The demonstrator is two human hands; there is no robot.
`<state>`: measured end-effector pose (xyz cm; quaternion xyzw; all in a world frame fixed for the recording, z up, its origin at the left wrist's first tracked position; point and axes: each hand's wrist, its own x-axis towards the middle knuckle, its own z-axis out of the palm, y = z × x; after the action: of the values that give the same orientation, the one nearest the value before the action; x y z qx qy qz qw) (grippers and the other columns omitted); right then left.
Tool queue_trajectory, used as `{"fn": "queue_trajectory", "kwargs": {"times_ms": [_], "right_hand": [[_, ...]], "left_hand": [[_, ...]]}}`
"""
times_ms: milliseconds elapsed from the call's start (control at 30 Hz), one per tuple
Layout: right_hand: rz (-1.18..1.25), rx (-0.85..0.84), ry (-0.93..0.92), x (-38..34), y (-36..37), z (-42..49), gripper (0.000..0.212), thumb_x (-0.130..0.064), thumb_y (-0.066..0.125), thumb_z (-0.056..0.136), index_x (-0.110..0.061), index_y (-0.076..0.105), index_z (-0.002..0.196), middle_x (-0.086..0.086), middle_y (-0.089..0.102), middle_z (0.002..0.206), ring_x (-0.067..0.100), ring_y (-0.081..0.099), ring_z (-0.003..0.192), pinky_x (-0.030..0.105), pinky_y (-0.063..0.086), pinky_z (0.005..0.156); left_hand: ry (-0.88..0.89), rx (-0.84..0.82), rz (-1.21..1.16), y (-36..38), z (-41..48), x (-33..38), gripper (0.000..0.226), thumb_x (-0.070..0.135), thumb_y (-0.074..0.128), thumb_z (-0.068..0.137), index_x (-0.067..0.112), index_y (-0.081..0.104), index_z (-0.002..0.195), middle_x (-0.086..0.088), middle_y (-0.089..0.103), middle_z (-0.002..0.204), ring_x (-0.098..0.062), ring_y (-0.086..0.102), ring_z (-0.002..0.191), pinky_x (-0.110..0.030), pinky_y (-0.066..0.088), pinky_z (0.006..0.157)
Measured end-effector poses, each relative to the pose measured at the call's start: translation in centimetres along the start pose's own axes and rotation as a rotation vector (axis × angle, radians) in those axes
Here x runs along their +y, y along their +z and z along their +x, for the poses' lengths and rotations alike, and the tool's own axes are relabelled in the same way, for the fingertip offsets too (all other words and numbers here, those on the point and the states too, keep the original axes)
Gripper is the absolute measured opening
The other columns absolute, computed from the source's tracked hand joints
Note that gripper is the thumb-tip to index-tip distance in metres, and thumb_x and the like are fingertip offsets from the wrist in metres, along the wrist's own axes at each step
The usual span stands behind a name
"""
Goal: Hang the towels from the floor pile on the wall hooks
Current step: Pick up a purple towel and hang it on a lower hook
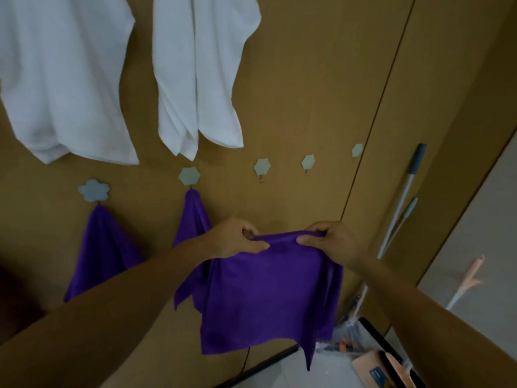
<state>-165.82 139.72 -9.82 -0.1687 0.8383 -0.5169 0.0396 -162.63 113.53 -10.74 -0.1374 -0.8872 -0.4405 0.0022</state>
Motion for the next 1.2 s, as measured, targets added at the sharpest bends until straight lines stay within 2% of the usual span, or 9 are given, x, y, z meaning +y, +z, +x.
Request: {"fn": "queue_trajectory", "kwargs": {"times_ms": [167,400,500,600,800,967,1067,1133,1200], "right_hand": [[0.046,0.108,-0.073,1.5,0.4,6.0,0.023,-0.032,0.076,0.082,-0.010,0.074,0.079,0.011,0.067,0.097,0.022,0.064,0.089,0.035,0.051,0.084],[0.087,0.212,-0.236,0.2,0.8,14.4,0.019,-0.041,0.069,0.087,-0.025,0.071,0.077,-0.007,0.070,0.072,0.012,0.066,0.070,0.034,0.055,0.071],[0.041,0.232,-0.273,-0.6,1.3,17.6,0.025,-0.049,0.066,0.087,-0.025,0.074,0.087,-0.008,0.071,0.077,0.011,0.066,0.075,0.035,0.056,0.075],[-0.029,0.258,-0.272,-0.7,2.2,20.0,0.028,-0.054,0.064,0.085,-0.027,0.072,0.085,-0.009,0.068,0.070,0.009,0.064,0.069,0.032,0.054,0.069],[-0.080,0.248,-0.148,1.3,3.7,20.8,0.031,-0.057,0.069,0.079,-0.034,0.053,0.066,-0.015,0.058,0.059,0.001,0.055,0.057,0.020,0.040,0.050],[-0.034,0.136,-0.041,2.2,4.2,20.8,0.042,-0.058,0.072,0.076,-0.024,0.050,0.065,-0.009,0.057,0.063,0.003,0.052,0.055,0.019,0.038,0.046],[-0.085,0.110,-0.067,2.5,4.5,20.4,0.053,-0.062,0.066,0.079,-0.017,0.050,0.055,-0.005,0.049,0.047,0.007,0.047,0.043,0.021,0.033,0.040],[-0.168,0.088,-0.086,3.4,4.5,20.1,0.052,-0.061,0.059,0.083,-0.017,0.050,0.057,-0.006,0.048,0.048,0.007,0.045,0.042,0.021,0.032,0.040],[-0.206,0.027,-0.060,5.3,4.4,19.6,0.038,-0.055,0.056,0.088,-0.018,0.056,0.081,-0.006,0.058,0.069,0.009,0.055,0.059,0.025,0.042,0.051]], "left_hand": [[-0.011,0.263,-0.038,0.1,3.5,-0.6,0.045,0.044,0.062,0.088,0.028,0.057,0.047,0.013,0.047,0.044,0.000,0.042,0.044,-0.016,0.036,0.048],[-0.080,0.772,0.171,-0.3,9.2,-0.4,0.036,0.046,0.050,0.095,0.021,0.067,0.076,0.017,0.058,0.055,0.003,0.056,0.058,-0.005,0.036,0.052],[-0.140,0.897,0.298,-0.9,10.8,-0.5,0.041,0.048,0.045,0.097,0.016,0.070,0.089,0.006,0.064,0.068,-0.006,0.055,0.063,-0.018,0.034,0.055],[-0.247,0.970,0.416,-1.2,12.0,-0.7,0.044,0.048,0.042,0.097,0.015,0.070,0.087,-0.001,0.067,0.071,-0.002,0.044,0.055,-0.015,0.026,0.048],[-0.470,0.968,0.493,0.2,12.3,-2.1,0.044,0.056,0.045,0.093,0.022,0.062,0.071,0.012,0.053,0.056,-0.003,0.042,0.049,-0.020,0.025,0.043],[-0.635,0.702,0.063,1.0,13.5,-4.0,0.041,0.041,0.059,0.089,0.009,0.060,0.062,-0.001,0.058,0.057,-0.011,0.051,0.053,-0.026,0.043,0.050],[-0.659,0.644,-0.126,1.5,14.1,-4.2,0.029,0.038,0.061,0.088,0.013,0.064,0.073,-0.004,0.067,0.075,-0.017,0.063,0.072,-0.032,0.054,0.069],[-0.688,0.560,-0.011,2.2,13.5,-4.8,0.030,0.040,0.056,0.091,0.015,0.063,0.077,-0.003,0.066,0.080,-0.023,0.064,0.081,-0.031,0.052,0.070],[-0.774,0.461,0.287,3.2,11.9,-5.9,0.031,0.037,0.050,0.094,0.011,0.066,0.097,-0.008,0.068,0.099,-0.029,0.063,0.098,-0.034,0.049,0.080]]}}
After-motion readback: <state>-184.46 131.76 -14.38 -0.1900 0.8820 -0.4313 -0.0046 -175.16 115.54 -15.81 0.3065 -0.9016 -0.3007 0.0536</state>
